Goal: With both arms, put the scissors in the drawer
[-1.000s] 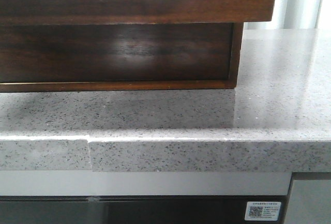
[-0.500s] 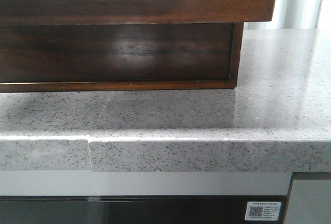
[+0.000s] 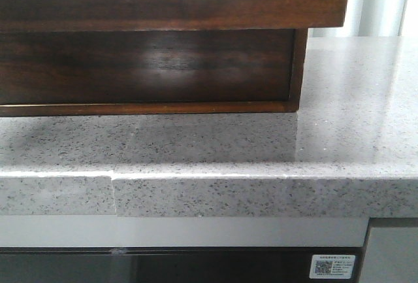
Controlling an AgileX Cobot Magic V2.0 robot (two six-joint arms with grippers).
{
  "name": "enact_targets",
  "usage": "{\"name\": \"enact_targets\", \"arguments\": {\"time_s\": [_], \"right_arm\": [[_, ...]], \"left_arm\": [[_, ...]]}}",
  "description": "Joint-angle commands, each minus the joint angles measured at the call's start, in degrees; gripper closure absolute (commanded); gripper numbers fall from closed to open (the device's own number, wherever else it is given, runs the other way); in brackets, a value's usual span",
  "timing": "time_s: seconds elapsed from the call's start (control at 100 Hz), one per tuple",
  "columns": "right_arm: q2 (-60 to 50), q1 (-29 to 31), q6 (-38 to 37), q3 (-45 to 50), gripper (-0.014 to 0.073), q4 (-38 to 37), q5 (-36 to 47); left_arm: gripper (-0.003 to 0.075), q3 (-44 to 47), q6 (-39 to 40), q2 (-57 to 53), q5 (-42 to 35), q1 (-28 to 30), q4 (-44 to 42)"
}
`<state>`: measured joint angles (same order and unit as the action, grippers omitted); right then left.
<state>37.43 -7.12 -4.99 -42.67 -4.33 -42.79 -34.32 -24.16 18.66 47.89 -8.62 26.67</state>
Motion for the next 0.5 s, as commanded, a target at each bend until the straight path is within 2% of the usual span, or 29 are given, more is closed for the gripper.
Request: {"name": "enact_targets", "arguments": {"time_s": [0.0, 0.39, 0.49], "right_arm": [[0.0, 0.3, 0.0, -1.3, 0.0662, -1.1, 4.0], [0.0, 0.3, 0.0, -1.3, 0.0662, -1.1, 4.0], [0.0, 0.3, 0.0, -1.3, 0.0662, -1.1, 4.0]], "left_arm": [[0.0741, -1.7, 0.0, 0.6, -4.3, -0.5, 1.6], [0.0741, -1.7, 0.0, 0.5, -4.3, -0.5, 0.7], [0.0741, -0.2, 0.2, -0.7, -7.6, -0.2, -2.5]]}}
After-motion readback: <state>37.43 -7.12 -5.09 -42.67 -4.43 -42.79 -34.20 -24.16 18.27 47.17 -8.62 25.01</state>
